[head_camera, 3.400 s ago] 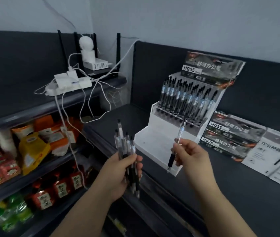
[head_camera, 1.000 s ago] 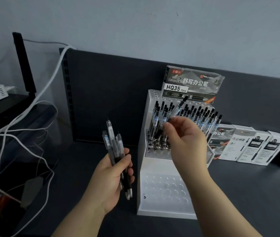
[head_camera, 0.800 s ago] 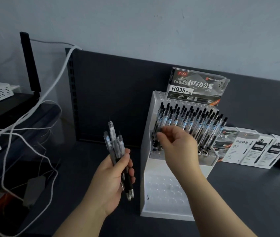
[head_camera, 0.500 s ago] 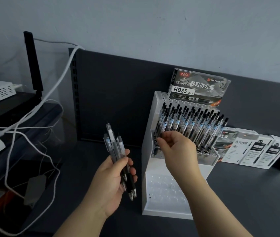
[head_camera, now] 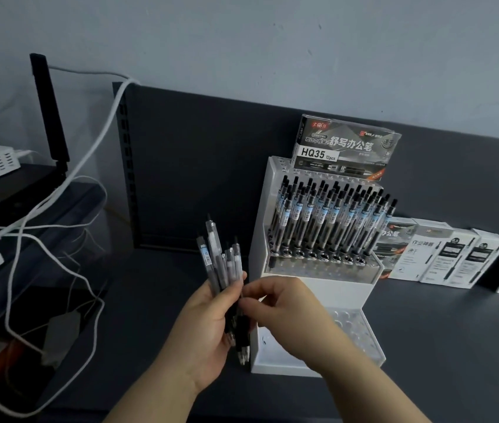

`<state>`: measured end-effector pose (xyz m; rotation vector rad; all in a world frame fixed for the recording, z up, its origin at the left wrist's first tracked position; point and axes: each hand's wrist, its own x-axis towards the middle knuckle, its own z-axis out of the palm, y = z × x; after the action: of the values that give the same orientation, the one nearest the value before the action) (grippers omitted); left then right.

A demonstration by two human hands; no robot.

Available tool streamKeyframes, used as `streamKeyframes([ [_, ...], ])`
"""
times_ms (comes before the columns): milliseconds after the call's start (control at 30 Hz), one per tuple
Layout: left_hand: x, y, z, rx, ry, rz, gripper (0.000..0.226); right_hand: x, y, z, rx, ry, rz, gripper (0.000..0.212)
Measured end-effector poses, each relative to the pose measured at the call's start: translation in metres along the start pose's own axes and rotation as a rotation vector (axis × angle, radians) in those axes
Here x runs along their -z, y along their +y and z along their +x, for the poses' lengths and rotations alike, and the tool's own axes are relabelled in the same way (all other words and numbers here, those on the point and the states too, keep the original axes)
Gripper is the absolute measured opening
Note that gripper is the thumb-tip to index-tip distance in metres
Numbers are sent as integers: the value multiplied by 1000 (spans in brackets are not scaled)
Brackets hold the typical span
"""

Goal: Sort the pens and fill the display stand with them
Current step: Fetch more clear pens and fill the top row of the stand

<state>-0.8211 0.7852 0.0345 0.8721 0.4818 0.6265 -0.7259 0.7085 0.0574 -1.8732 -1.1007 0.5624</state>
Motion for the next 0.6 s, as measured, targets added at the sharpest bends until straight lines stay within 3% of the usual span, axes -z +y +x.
streamKeyframes([
  [167,-4,-1,1,-60,42,28,16,12,-1,1,-67,81,193,9],
  [333,0,-1,4,-72,89,36,15,46,-13,11,50,421,345,4],
  [433,1,-3,2,-94,69,74,18,57,-15,21,136,584,303,7],
  [600,1,-2,1,-136,74,83,17,50,0,37,84,577,78,2],
])
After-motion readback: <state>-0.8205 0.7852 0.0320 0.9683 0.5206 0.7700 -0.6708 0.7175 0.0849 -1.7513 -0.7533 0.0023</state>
